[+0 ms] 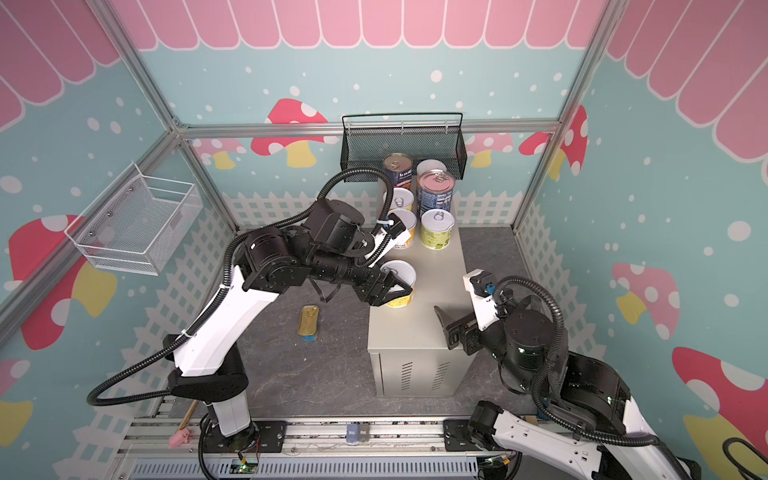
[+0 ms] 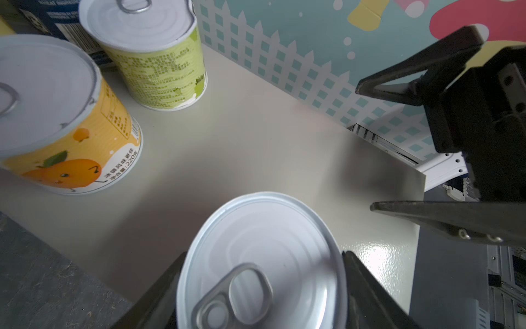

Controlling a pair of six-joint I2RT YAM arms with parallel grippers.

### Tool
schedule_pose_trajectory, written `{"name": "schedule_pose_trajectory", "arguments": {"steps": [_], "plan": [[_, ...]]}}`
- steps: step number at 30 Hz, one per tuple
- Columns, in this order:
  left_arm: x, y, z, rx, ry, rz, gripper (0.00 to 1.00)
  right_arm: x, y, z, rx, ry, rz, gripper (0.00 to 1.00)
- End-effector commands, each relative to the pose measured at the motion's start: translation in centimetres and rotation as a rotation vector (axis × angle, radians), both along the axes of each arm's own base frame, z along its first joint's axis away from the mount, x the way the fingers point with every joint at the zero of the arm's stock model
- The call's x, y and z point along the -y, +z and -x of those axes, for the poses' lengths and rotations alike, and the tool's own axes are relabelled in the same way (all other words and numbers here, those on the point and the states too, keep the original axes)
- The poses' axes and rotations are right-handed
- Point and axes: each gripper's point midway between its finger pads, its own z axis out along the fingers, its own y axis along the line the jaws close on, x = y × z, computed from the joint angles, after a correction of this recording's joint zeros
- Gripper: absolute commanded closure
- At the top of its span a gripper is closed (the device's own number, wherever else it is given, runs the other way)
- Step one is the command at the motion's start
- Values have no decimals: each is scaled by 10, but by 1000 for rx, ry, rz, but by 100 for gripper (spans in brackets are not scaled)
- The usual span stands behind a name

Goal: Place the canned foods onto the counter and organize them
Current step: 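Lift the yellow can over the cabinet with left gripper while right gripper withdraws, then carry the yellow can toward the other cans and lower it onto the cabinet top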

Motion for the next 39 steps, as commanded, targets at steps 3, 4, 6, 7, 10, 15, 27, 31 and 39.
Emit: {"name": "schedule_pose_trajectory", "arguments": {"steps": [3, 4, 6, 7, 10, 15, 27, 31, 39], "plan": [[3, -28, -3, -7, -19, -93, 19, 2, -1, -2, -3, -21, 1, 1], [3, -24, -3, 4, -20, -78, 17, 2, -1, -2, -3, -23, 2, 1], [2, -13, 1, 32, -33, -41, 14, 2, 0, -3, -3, -24, 5, 1], [0, -5, 4, 53, -41, -14, 12, 2, 1, -3, -1, -25, 4, 1], [-10, 10, 8, 112, -40, 42, 4, 1, 2, -4, 1, -26, 2, 1], [-25, 23, 23, 176, -64, 151, 2, -2, 3, -7, 3, -32, 13, 0], [-36, 4, 38, 273, -116, 314, 1, -8, 10, -17, 49, -50, 32, 1], [-33, -2, 31, 301, -102, 329, 3, -9, 5, -18, 45, -49, 48, 1], [-20, -6, 21, 331, -103, 383, 6, -1, 7, -10, 56, -41, 23, 1]]}}
